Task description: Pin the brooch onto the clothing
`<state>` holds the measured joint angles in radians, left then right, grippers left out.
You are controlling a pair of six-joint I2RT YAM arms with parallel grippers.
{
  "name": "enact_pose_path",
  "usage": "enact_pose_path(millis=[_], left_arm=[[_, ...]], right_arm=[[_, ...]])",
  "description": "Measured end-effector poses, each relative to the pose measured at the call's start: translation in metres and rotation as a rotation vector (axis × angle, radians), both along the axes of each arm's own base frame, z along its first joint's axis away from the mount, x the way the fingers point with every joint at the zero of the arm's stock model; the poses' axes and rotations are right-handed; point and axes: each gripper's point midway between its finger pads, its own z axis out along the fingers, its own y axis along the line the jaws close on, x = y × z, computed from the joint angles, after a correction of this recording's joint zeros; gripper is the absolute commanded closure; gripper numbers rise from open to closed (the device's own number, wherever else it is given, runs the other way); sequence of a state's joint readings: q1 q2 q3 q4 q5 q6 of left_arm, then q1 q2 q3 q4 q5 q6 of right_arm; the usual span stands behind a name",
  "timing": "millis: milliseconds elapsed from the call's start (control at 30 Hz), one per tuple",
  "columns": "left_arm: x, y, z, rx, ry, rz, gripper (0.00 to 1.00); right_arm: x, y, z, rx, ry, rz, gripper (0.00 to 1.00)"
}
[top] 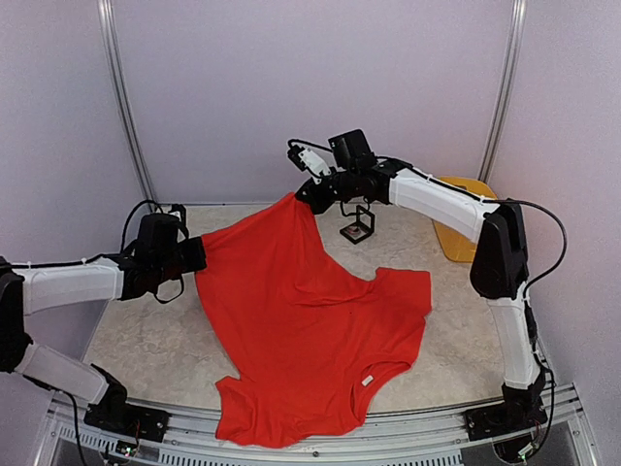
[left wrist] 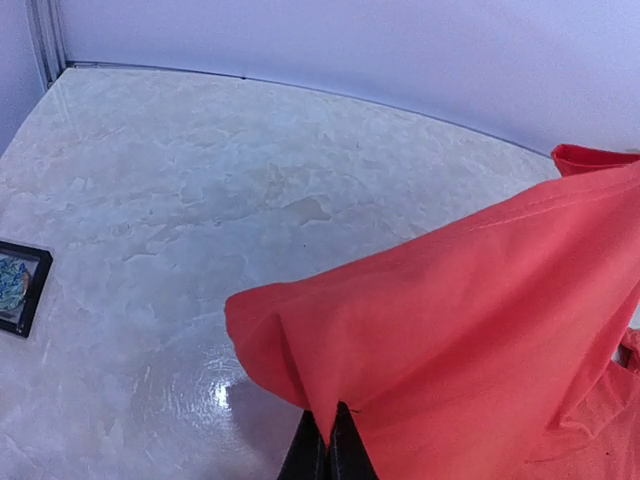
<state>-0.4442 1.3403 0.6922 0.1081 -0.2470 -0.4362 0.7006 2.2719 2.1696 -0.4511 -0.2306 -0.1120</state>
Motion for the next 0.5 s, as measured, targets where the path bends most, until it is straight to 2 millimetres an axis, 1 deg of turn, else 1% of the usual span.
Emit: enact_pose_path(millis=[33,100,133,167,200,267,300,400,433,500], left_arm=[[0.0,0.0,0.006,-0.004,-0.014,-0.002,1.0],[0.0,0.0,0.01,-0.005,-0.027,-0.004,1.0],[0.0,0.0,0.009,-0.003,-0.024,-0.005,1.0],[0.0,0.0,0.006,0.001,-0.018,-0.005,1.0],[0.001,0.0,0.002,0.006,-0.008,-0.005,1.0],[0.004,0.002,-0.007,0.017,0.013,0.003,1.0],[0.006,0.003,-0.014,0.024,0.026,0.01,1.0],[0.014,0.009,-0.033,0.052,0.063,0.039,1.0],[0.017,0.012,-0.038,0.059,0.072,0.052,1.0],[0.026,0.019,-0.049,0.069,0.093,0.085,1.0]], right_arm=[[0.002,-0.003,0.016,0.018,-0.037,-0.011,1.0],[0.009,-0.006,0.044,0.054,-0.125,-0.033,1.0],[0.014,-0.006,0.052,0.065,-0.161,-0.045,1.0],[0.02,-0.005,0.054,0.068,-0.192,-0.06,1.0],[0.025,-0.004,0.05,0.062,-0.21,-0.069,1.0],[0.037,0.003,0.037,0.052,-0.247,-0.086,1.0],[0.046,0.007,0.026,0.043,-0.268,-0.098,1.0],[0.074,0.014,-0.027,-0.013,-0.307,-0.136,1.0],[0.083,0.016,-0.046,-0.036,-0.317,-0.15,0.88],[0.097,0.017,-0.082,-0.07,-0.326,-0.177,0.58]])
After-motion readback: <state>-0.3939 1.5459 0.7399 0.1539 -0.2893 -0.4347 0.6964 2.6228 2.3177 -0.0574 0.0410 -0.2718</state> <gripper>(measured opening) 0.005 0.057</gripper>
